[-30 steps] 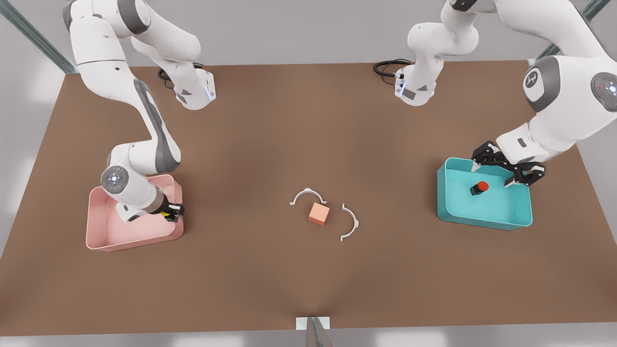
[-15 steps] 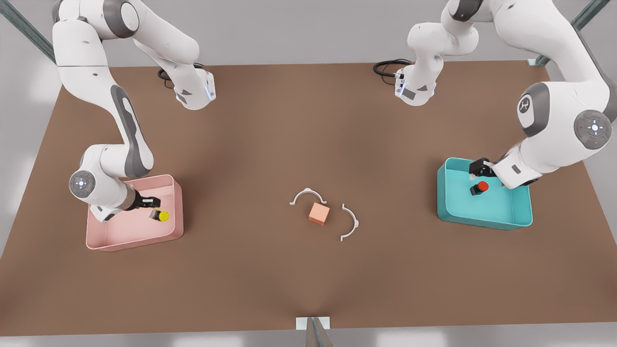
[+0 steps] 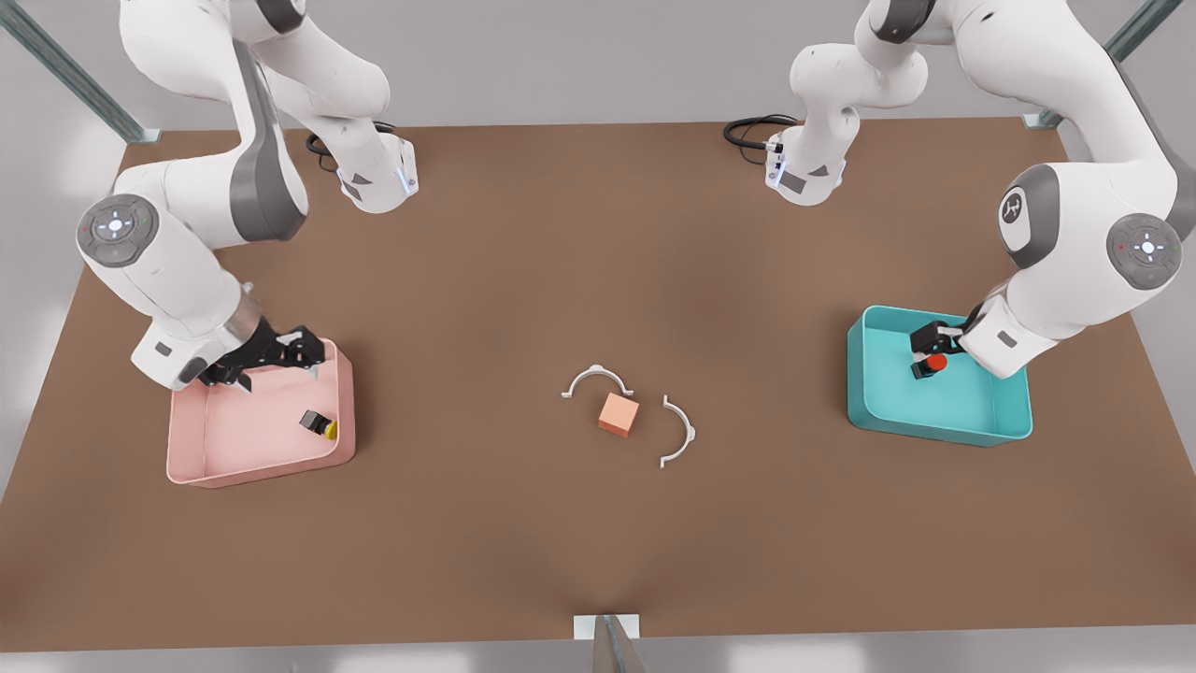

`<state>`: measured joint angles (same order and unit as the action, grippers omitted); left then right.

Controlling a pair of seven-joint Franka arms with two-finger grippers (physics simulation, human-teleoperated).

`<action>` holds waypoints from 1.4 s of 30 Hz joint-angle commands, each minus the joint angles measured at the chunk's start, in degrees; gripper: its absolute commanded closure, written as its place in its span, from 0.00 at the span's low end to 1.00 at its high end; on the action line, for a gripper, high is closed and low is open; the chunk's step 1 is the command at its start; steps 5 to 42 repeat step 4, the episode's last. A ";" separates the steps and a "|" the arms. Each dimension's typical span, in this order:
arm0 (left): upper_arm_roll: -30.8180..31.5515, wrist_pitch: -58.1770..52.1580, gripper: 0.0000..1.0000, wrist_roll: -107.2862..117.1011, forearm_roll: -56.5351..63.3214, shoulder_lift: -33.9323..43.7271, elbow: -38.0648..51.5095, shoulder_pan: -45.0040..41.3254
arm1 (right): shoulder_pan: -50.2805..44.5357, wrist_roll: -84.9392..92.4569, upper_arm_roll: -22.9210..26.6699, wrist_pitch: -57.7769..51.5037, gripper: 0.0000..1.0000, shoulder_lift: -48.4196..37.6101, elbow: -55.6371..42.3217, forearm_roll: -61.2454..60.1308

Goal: Place the red button in the blue storage box with the left arm, and place the yellow button in the pink storage box with the right arm

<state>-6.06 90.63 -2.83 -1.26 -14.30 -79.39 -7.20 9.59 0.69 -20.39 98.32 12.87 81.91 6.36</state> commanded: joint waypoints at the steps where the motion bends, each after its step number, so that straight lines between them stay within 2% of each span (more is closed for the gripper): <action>1: -0.01 0.25 0.00 7.40 0.03 0.07 0.03 -0.01 | 0.34 -7.46 0.18 -5.77 0.00 0.84 -0.53 -1.00; 42: -0.01 0.25 0.00 7.40 0.03 0.07 0.03 -0.01 | 0.34 -7.46 0.26 -4.63 0.00 1.54 -0.79 -1.18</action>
